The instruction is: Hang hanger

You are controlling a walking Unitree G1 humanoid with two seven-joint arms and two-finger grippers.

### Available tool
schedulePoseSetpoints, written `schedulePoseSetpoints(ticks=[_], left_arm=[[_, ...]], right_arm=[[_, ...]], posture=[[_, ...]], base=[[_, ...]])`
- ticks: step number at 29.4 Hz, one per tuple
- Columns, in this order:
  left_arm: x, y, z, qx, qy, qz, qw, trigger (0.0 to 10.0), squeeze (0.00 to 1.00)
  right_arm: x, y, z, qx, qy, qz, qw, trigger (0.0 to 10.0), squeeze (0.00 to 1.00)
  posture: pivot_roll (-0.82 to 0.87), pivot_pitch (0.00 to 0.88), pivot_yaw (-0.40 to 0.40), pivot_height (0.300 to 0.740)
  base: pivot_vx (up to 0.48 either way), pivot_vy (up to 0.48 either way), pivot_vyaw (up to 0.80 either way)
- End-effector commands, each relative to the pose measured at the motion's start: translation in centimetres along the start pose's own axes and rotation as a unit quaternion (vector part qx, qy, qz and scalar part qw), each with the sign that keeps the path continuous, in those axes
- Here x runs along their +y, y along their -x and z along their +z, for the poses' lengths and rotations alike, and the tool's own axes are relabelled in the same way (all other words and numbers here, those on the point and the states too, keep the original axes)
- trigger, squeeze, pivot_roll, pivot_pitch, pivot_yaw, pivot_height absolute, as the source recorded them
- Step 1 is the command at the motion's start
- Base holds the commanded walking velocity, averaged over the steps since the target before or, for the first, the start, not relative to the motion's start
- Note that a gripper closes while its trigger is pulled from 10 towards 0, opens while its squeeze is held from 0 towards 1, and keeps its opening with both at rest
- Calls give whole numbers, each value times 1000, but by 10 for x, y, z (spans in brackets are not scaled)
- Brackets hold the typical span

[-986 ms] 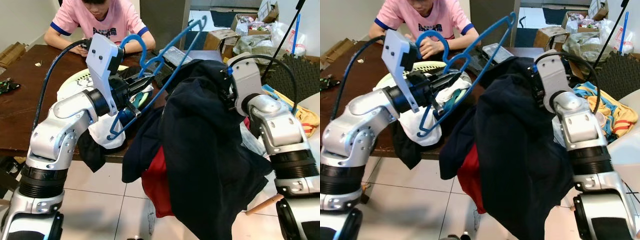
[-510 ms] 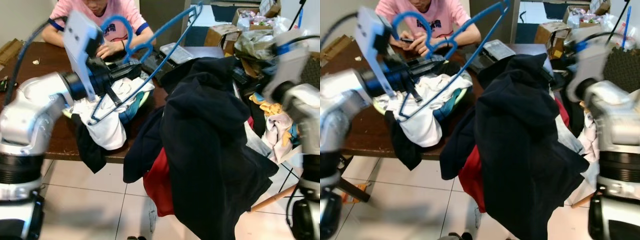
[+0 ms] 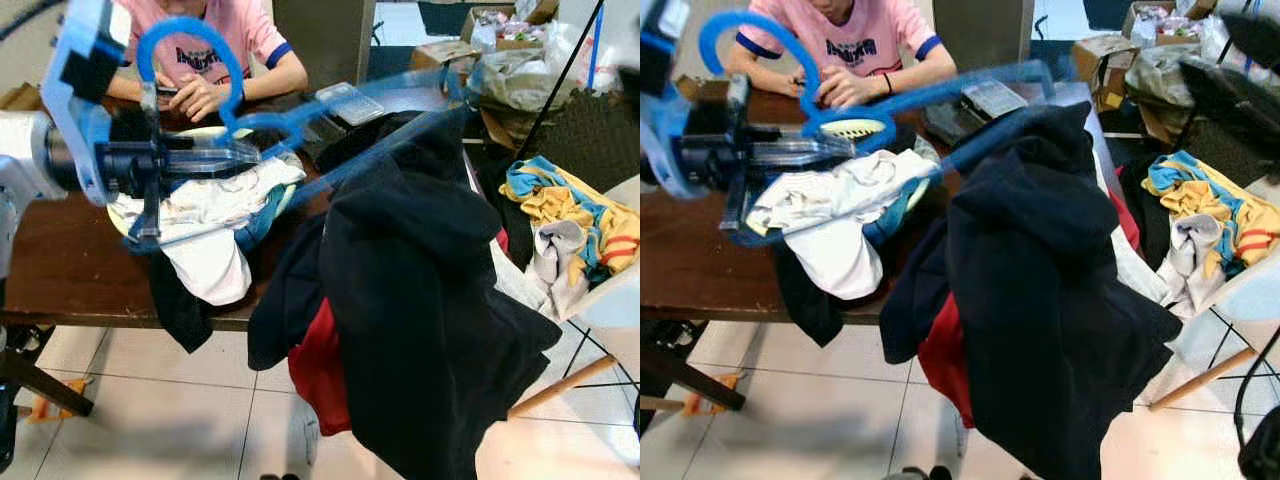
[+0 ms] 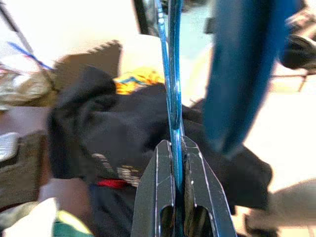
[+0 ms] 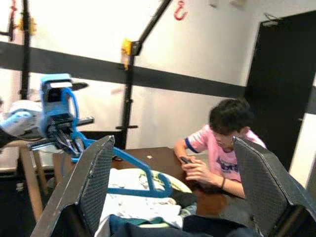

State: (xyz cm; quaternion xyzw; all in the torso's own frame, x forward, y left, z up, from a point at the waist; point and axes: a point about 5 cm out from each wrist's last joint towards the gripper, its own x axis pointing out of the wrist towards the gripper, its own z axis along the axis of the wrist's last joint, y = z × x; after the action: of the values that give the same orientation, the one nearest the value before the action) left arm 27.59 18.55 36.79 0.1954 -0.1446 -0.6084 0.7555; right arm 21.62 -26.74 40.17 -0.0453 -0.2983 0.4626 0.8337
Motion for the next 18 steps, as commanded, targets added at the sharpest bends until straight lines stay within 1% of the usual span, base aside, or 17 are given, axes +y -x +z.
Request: schedulePoseSetpoints(ticks=[1,2,3,4,5,6,7,9,10,11,12,13,14,15,17,18], left_arm=[[-8,1,-2,24,3,-35,999,10000,0],[-14,-10,-11,26,19,-71,997,10000,0],[-14,-10,-11,26,19,-71,997,10000,0],[-18,-18,-17,26,28,-93,995,10000,0],[-18,-18,-17,26,28,-93,995,10000,0],[-20,-26,-22,26,32,-108,993,10000,0],[-21,-37,-28,32,27,-110,993,10000,0],[-21,-37,-28,32,27,-110,993,10000,0],[-21,-43,-33,42,20,-114,992,10000,0],[-24,-49,-40,56,14,-125,990,10000,0],[-24,-49,-40,56,14,-125,990,10000,0],[-26,-51,-44,66,11,-133,989,10000,0],[-26,-51,-44,66,11,-133,989,10000,0],[-28,-55,-50,81,6,-139,987,10000,0],[-28,-55,-50,81,6,-139,987,10000,0],[-29,-59,-56,93,0,-140,986,10000,0]], right_arm=[[11,-8,9,4,5,56,998,10000,0],[24,-23,5,49,8,124,991,10000,0],[24,-23,5,49,8,124,991,10000,0],[35,-34,-3,88,7,171,981,10000,0],[35,-34,-3,88,7,171,981,10000,0],[45,-44,-16,137,7,209,968,10000,0],[53,-52,-36,199,16,232,952,10000,0],[53,-52,-36,199,16,232,952,10000,0],[58,-55,-50,241,22,246,939,10000,0],[56,-57,-64,275,33,239,931,10000,0],[56,-57,-64,275,33,239,931,10000,0],[54,-58,-71,292,41,231,927,10000,0],[54,-58,-71,292,41,231,927,10000,0],[53,-57,-75,307,42,228,923,10000,0],[53,-57,-75,307,42,228,923,10000,0],[53,-58,-80,321,44,227,918,10000,0]], posture=[[74,168,74,740],[69,163,76,740],[69,163,76,740],[69,163,76,740],[69,163,76,740],[62,156,81,740],[62,152,83,740],[62,152,83,740],[59,150,85,740],[58,147,84,740],[58,147,84,740],[58,147,84,740],[58,147,84,740],[57,146,82,740],[57,146,82,740],[54,145,83,740]], base=[[0,0,0],[0,0,0],[0,0,0],[0,0,0],[0,0,0],[0,0,0],[0,0,0],[0,0,0],[0,0,0],[0,0,0],[0,0,0],[0,0,0],[0,0,0],[0,0,0],[0,0,0],[0,0,0]])
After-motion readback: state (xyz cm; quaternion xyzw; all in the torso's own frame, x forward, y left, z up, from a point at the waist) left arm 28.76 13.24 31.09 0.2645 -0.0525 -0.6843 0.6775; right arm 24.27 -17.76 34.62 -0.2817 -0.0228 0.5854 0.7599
